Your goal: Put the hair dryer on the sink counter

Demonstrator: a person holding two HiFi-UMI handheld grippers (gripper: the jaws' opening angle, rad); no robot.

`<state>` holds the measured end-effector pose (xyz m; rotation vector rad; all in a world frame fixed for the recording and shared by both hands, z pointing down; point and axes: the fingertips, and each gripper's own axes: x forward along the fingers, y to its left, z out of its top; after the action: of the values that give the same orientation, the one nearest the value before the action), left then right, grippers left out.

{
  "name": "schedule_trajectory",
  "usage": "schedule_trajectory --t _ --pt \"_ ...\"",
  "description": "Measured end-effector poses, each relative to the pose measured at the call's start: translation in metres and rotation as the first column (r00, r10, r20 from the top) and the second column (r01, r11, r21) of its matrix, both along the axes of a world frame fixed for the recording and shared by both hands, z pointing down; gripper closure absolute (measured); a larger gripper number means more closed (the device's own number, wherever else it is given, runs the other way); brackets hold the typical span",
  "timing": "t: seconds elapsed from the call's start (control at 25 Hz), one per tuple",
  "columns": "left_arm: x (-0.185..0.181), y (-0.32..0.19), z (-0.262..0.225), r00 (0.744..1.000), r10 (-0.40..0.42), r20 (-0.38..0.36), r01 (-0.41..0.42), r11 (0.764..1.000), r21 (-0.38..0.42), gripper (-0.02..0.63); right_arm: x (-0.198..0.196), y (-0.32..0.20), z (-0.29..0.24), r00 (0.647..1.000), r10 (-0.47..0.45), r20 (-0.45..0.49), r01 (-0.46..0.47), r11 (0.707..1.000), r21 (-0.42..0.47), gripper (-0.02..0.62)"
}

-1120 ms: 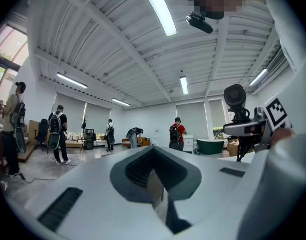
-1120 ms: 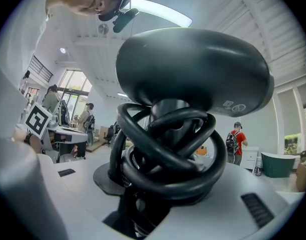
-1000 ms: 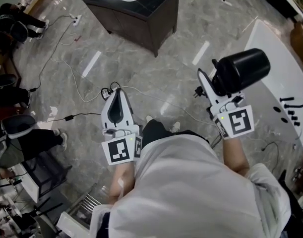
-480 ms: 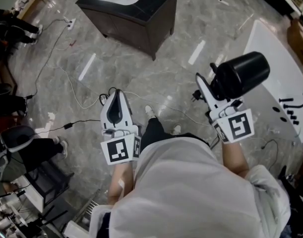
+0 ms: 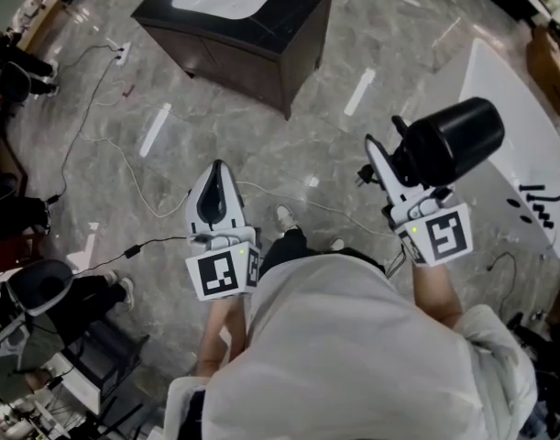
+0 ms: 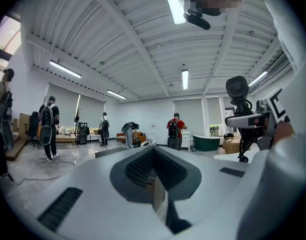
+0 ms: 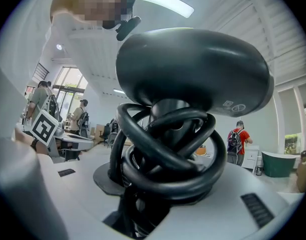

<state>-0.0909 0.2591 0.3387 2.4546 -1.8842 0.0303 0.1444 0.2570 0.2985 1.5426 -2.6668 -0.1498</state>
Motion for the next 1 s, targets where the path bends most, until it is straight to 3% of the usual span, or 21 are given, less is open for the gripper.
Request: schedule_trajectory --t 0.48,1.0 --pt "-0.044 -0.07 0.001 0.998 0.056 -0.025 -0.055 0.998 0.015 0.604 -0.04 -0.06 -0.005 0.997 0.074 -0.028 -0.074 0.997 -0.001 0.388" --pt "-0.036 -0.1 0.003 0.991 0.128 -0.045 -0.127 0.992 0.02 0.604 -0.032 -0.077 -0.004 0.988 0.145 -0.044 -0.146 0.989 -0.007 0.388"
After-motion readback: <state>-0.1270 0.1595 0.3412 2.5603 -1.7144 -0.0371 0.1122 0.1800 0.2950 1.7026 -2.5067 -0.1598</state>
